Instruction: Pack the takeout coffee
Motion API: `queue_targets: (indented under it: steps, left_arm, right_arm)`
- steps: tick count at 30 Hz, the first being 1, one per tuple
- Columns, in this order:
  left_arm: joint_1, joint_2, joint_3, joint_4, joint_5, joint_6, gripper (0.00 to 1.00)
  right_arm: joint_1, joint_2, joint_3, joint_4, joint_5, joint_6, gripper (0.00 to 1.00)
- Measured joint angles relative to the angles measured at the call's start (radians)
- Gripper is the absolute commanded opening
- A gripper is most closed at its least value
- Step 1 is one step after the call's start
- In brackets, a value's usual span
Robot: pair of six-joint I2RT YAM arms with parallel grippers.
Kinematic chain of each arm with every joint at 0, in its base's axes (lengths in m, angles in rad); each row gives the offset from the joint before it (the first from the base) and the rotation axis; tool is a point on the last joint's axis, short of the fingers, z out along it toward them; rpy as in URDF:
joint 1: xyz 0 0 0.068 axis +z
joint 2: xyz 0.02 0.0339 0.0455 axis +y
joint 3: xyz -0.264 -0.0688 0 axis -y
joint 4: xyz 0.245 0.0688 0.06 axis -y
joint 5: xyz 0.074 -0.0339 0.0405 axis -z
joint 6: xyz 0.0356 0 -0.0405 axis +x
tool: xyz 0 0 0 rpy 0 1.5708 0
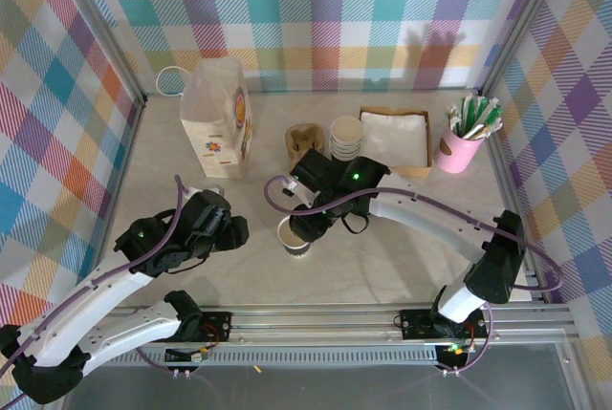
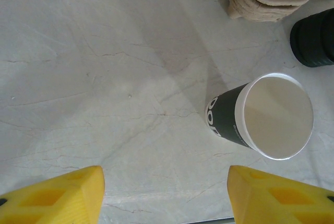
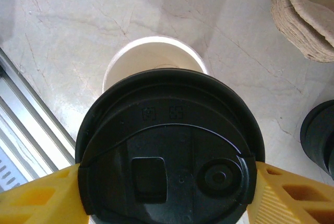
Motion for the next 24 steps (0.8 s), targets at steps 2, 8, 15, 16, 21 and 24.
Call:
queue_targets:
  steps: [2, 8, 15, 16, 21, 24]
  left_arm:
    - [0.000, 0.000, 0.000, -0.008, -0.003, 0.000, 0.64]
    - [0.000, 0.000, 0.000, -0.014, -0.019, 0.005, 0.66]
    - [0.000, -0.022, 0.001, -0.032, -0.037, 0.015, 0.70]
    - [0.000, -0.026, 0.001, -0.036, -0.040, 0.016, 0.70]
    - [0.000, -0.034, 0.001, -0.041, -0.046, 0.016, 0.71]
    - [0.000, -0.035, 0.001, -0.042, -0.053, 0.016, 0.72]
  right_arm:
    - [0.002, 0.007, 0.004, 0.000, 0.002, 0.000, 0.61]
    - [0.004, 0.047, 0.037, 0.001, 0.002, -0.005, 0.62]
    - [0.005, 0.109, 0.071, 0.000, 0.006, -0.026, 0.63]
    - [0.005, 0.117, 0.075, 0.000, 0.008, -0.027, 0.63]
    - [0.005, 0.153, 0.087, 0.000, 0.012, -0.035, 0.64]
    - [0.005, 0.170, 0.096, 0.000, 0.012, -0.046, 0.65]
